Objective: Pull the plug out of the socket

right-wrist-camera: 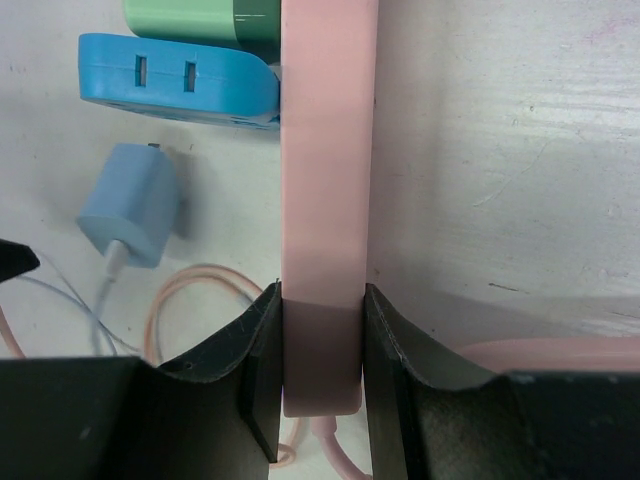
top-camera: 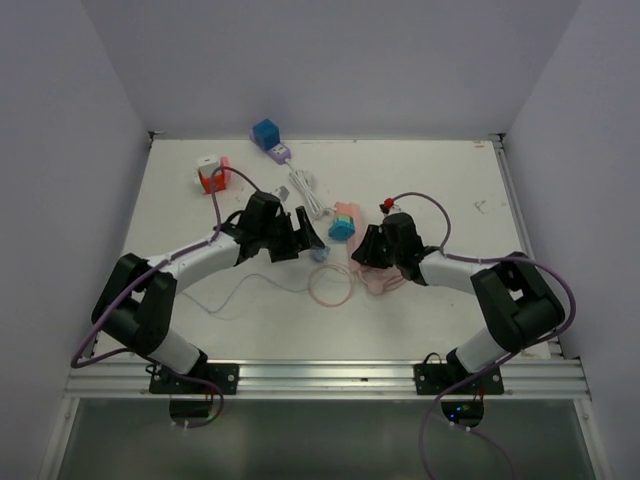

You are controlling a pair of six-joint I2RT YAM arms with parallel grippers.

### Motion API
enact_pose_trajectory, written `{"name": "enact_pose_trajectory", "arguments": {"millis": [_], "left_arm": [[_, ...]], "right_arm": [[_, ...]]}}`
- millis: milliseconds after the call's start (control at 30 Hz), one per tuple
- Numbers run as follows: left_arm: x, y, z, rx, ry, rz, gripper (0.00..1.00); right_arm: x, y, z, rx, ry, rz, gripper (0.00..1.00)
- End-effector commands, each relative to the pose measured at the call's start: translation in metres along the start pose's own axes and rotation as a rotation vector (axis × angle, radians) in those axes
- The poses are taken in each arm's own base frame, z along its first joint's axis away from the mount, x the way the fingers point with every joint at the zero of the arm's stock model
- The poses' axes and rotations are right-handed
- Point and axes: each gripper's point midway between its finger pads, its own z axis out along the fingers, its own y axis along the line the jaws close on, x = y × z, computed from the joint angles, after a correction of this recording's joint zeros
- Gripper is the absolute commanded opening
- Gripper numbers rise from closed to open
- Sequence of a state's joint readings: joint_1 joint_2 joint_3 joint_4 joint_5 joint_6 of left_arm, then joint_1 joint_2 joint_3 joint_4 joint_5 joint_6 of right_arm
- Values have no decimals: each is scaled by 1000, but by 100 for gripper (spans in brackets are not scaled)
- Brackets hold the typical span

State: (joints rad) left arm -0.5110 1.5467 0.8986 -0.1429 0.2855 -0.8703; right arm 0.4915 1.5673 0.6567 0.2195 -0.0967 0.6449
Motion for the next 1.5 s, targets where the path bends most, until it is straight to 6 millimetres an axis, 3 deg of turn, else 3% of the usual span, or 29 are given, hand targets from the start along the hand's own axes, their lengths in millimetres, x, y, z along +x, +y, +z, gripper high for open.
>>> {"name": "enact_pose_trajectory", "arguments": {"millis": [0, 333, 467, 567, 833, 967, 1100, 1300, 1467], "left_arm": [[-14, -19, -14, 75, -47, 159, 90], [-50, -62, -37, 171, -153, 667, 89], [-50, -88, -29, 188, -155, 828, 85], [-44, -97, -15, 165, -138, 887, 81], [-36, -98, 19, 98, -99, 999, 75], [-37, -106, 24, 85, -107, 1036, 73], [-33, -102, 28, 38, -116, 1047, 73], [-49, -110, 12, 10, -232, 1083, 73], [-35, -107, 23, 44, -145, 1083, 64]], "right_arm": [[-18, 14, -11, -34, -20, -96, 0], [-27, 28, -34, -70, 0, -209, 0], [-35, 35, -45, -82, -8, -242, 0], [-44, 41, -53, -93, -32, -262, 0], [-55, 59, -66, -152, -53, -294, 0], [-58, 61, -68, -156, -61, -297, 0], [-59, 63, -70, -164, -68, -290, 0], [-57, 63, -70, -169, -64, -290, 0], [-58, 65, -71, -176, -70, -287, 0]]}}
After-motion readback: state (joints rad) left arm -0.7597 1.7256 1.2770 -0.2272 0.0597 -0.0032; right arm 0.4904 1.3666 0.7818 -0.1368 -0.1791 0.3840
